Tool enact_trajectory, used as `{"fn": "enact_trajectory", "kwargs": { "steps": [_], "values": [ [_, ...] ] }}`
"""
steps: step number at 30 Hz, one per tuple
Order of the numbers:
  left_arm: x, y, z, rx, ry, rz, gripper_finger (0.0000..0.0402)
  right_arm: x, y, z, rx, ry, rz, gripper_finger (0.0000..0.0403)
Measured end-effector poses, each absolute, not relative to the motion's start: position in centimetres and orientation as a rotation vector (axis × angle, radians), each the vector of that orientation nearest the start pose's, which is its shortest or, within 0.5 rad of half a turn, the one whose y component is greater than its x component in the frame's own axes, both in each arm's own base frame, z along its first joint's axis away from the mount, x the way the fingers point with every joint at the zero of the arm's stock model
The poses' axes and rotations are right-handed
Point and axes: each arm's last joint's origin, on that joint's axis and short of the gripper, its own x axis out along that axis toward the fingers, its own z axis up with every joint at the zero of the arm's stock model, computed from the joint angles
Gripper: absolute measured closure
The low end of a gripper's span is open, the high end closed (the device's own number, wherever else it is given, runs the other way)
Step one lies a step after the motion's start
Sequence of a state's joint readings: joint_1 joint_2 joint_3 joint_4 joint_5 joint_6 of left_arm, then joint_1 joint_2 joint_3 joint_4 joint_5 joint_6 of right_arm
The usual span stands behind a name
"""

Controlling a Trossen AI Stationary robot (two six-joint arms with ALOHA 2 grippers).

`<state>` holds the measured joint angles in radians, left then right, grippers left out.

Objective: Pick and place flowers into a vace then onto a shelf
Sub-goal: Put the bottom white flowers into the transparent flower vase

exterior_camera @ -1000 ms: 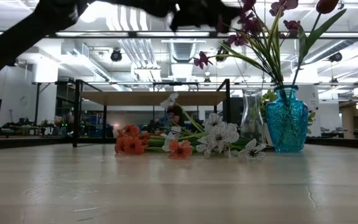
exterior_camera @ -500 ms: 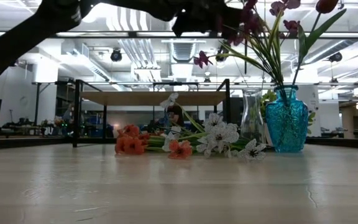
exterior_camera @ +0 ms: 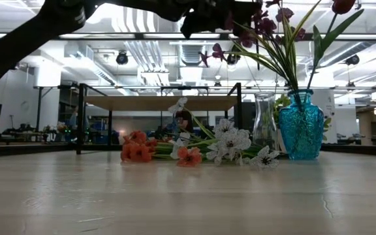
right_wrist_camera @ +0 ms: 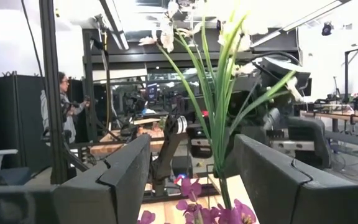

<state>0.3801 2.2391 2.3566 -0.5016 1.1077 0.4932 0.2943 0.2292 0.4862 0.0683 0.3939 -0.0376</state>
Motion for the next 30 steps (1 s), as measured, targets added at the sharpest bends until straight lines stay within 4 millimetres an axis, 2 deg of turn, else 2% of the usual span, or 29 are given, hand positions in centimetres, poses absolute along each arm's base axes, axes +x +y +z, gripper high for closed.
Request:
{"fn": "enact_trajectory", "kwargs": {
  "steps": [5, 10, 16, 23, 30],
  "values": [
    [47.2, 16.0, 36.4, 0.205, 0.095, -0.793, 0.0401, 7.4, 1.1, 31.4, 0.074, -0.306, -0.105, 0.0179],
    [48.1, 16.5, 34.6, 0.217, 0.102, -0.797, 0.0401, 7.4, 1.1, 31.4, 0.078, -0.306, -0.103, 0.0179],
    [48.8, 18.1, 32.5, 0.206, 0.099, -0.794, 0.0401, 7.4, 1.1, 31.4, 0.078, -0.308, -0.103, 0.0179],
    [48.3, 19.4, 32.9, 0.228, 0.073, -0.768, 0.0401, 7.4, 1.1, 31.4, 0.078, -0.308, -0.104, 0.0179],
    [48.4, 19.4, 33.1, 0.198, 0.072, -0.774, 0.0401, 7.4, 1.1, 31.6, 0.083, -0.323, -0.104, 0.0179]
  ]
}}
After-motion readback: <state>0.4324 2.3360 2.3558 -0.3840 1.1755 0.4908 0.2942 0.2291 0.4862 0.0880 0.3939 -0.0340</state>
